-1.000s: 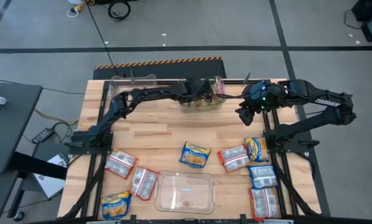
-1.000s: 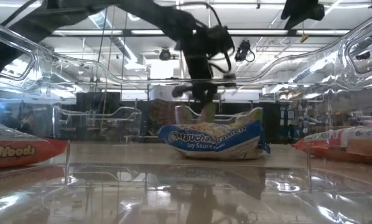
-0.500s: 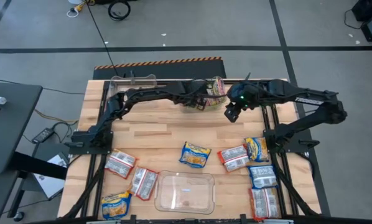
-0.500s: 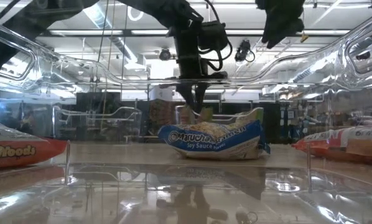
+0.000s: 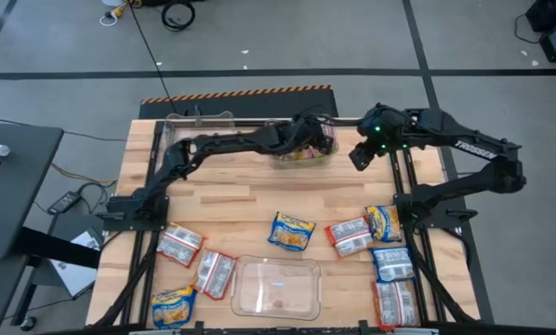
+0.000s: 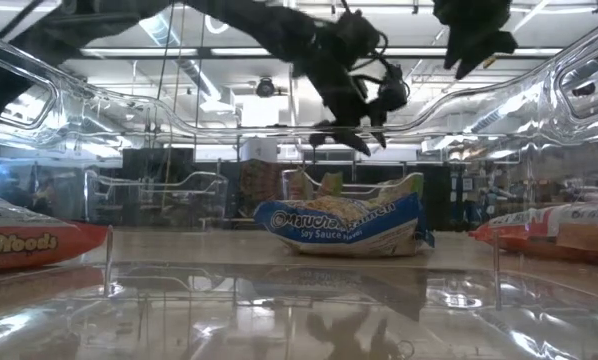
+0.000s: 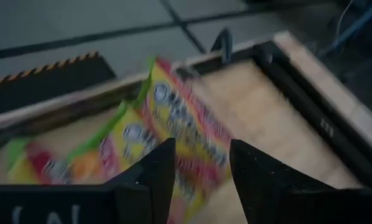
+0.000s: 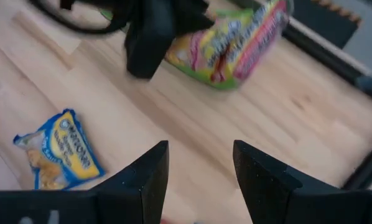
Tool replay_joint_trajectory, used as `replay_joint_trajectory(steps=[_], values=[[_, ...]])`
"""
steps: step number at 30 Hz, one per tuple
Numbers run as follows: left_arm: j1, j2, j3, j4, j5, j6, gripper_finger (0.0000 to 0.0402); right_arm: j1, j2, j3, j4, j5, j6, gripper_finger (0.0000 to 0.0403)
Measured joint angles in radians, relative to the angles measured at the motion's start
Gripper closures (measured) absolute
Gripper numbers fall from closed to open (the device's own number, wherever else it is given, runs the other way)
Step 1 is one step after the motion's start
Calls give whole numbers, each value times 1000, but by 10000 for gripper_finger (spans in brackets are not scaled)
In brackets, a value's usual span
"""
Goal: Sort Maruchan noodles
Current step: Adjust the green noodle packs
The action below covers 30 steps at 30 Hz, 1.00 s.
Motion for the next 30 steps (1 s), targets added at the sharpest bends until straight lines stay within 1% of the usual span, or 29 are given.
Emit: replay_joint_trajectory(steps=[3,8,14,19,23,26,28,30], values=[[-7,42,4,66,2,2,248,-10,-19,0,-57,-17,42,218],[-13,89,1,52,-17,16,249,-4,-49,0,-122,-36,68,218],[-6,146,3,88,-34,21,249,0,-82,0,-130,-53,31,218],[-9,181,4,114,-17,34,249,0,-108,0,-140,-92,12,218],[-7,186,4,87,-8,38,252,0,-128,0,-141,-92,4,218],[-4,186,4,86,-13,42,275,0,-140,0,-140,-92,0,218],[-3,186,4,86,-9,42,306,0,-145,0,-140,-92,0,218],[-3,186,4,82,-1,43,347,0,-147,0,-141,-92,0,218]])
